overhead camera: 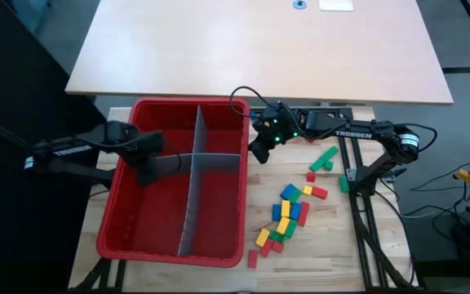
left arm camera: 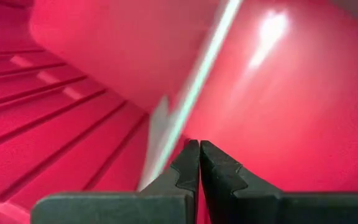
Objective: Sort blocks
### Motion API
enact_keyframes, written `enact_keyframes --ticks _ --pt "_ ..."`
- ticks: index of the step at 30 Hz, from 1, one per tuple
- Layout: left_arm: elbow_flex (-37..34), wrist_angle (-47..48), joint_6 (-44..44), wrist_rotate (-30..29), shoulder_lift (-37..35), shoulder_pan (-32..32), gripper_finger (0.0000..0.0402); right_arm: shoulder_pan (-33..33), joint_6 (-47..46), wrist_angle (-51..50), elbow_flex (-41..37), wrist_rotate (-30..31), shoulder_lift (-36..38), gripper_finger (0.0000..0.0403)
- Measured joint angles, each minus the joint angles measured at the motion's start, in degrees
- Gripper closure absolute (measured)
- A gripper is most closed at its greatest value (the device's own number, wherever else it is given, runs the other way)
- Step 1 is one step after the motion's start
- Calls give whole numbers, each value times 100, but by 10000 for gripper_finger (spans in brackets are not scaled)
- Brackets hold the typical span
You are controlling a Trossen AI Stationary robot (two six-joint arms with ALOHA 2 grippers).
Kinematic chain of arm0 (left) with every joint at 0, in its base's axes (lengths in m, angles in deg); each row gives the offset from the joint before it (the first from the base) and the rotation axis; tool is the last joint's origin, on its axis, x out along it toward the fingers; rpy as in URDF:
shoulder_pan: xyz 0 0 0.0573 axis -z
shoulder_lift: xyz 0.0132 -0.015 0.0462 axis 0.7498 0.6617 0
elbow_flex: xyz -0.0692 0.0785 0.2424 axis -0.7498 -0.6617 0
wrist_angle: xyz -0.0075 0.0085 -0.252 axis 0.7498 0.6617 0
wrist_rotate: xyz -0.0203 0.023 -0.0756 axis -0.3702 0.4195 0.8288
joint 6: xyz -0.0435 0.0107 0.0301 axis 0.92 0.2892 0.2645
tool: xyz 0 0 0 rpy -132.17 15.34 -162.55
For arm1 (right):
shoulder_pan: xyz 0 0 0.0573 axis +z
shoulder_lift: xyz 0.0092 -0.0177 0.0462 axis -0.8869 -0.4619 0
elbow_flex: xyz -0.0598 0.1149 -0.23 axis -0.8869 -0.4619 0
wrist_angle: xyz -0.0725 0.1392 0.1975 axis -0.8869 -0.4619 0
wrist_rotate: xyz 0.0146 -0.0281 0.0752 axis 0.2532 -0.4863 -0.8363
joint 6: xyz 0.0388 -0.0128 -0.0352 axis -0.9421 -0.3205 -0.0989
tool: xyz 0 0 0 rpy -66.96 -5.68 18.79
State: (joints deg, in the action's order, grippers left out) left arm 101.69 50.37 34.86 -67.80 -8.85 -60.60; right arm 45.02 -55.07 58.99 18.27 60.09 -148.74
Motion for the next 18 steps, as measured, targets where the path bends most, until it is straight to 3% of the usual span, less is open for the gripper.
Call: enact_keyframes --ticks 18 --pt "-267 -21 -2 -1359 301 -25 401 -4 -2 -3 -2 23 -2 403"
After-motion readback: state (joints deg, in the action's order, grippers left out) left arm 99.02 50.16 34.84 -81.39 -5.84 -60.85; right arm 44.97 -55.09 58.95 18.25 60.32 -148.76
